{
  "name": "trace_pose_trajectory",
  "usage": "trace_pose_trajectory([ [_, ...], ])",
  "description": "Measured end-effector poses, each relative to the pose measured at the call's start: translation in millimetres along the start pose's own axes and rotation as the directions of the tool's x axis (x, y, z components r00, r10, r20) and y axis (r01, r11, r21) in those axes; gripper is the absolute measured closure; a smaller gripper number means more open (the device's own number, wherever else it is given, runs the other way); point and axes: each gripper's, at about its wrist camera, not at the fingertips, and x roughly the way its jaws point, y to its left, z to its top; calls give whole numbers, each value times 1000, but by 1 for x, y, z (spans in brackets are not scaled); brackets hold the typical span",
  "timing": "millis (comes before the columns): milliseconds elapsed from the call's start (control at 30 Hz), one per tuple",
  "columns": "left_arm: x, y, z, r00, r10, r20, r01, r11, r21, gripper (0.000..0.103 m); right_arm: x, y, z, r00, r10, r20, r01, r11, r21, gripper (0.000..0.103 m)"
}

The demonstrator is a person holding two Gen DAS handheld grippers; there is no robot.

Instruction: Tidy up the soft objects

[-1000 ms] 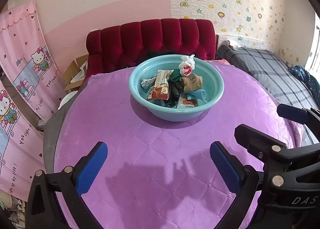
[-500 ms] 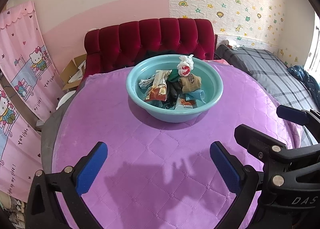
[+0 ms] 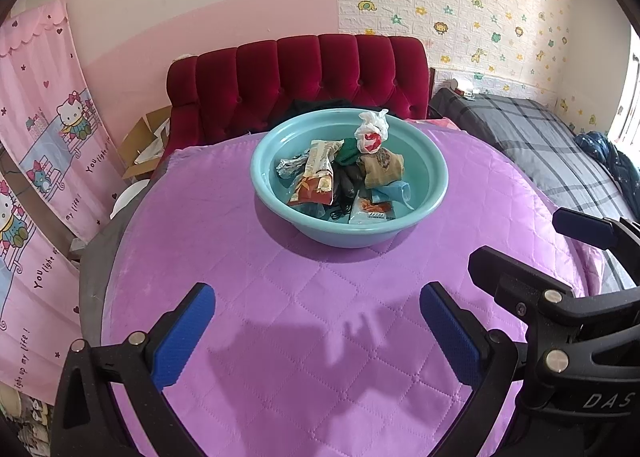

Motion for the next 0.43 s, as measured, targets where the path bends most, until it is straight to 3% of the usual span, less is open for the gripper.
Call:
trace_pose_trajectory([
  [433, 8, -4, 7, 1000, -5, -20, 5, 1000, 8, 0, 7, -6, 7, 1000, -1, 0, 1, 1000, -4, 0],
])
